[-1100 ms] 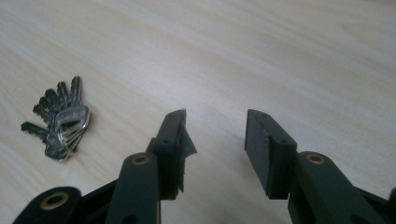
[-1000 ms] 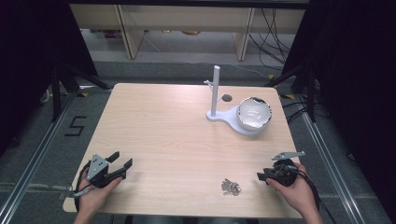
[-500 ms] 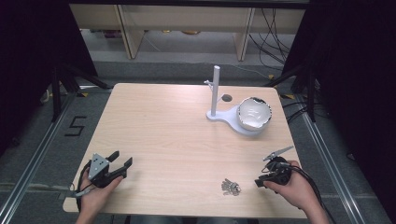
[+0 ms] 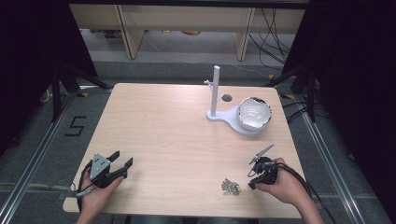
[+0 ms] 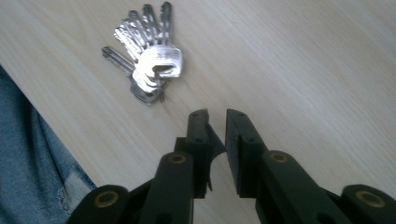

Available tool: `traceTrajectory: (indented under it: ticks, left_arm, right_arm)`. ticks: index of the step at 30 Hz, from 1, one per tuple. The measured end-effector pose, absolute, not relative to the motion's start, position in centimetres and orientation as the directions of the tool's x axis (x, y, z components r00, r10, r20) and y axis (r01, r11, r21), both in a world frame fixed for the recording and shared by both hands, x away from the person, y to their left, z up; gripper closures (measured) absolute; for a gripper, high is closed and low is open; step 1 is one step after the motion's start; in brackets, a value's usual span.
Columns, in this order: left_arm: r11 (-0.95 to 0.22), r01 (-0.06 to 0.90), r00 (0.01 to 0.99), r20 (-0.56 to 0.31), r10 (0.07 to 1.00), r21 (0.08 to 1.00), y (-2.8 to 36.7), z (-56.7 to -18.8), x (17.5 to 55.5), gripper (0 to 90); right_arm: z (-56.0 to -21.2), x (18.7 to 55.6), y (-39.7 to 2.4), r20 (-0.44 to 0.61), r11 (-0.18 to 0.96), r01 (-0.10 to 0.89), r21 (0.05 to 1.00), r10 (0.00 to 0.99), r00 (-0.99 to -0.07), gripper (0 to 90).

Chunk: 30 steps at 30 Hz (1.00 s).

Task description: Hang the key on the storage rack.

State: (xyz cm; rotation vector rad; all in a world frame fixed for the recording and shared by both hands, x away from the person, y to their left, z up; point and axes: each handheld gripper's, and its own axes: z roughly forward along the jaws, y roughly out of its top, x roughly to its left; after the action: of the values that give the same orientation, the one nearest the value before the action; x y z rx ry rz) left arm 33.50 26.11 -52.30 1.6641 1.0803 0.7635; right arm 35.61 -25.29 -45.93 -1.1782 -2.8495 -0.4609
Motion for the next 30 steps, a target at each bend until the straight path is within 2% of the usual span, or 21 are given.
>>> traceTrajectory:
  ticks: [7, 17, 19, 30]
  left_arm:
    - [-0.125, 0.299, 0.412, -0.010, 0.911, 0.946, 26.1, -52.3, 33.6, 38.0]
    - [-0.132, 0.304, 0.413, -0.006, 0.911, 0.944, 26.1, -52.3, 33.5, 38.0]
    - [-0.122, 0.300, 0.416, -0.014, 0.909, 0.946, 26.1, -52.3, 33.6, 38.0]
    - [-0.124, 0.297, 0.420, -0.013, 0.908, 0.947, 26.1, -52.4, 33.5, 37.9]
  right_arm:
    - [-46.0, 35.6, -24.0, 0.160, 0.732, 0.642, 0.229, 0.623, -0.766, 86.6]
    - [-46.0, 35.9, -22.6, 0.162, 0.780, 0.599, 0.179, 0.578, -0.800, 83.0]
    - [-46.1, 36.1, -22.3, 0.156, 0.810, 0.560, 0.172, 0.539, -0.828, 82.8]
    - [-46.5, 36.5, -21.5, 0.136, 0.825, 0.552, 0.118, 0.538, -0.832, 83.9]
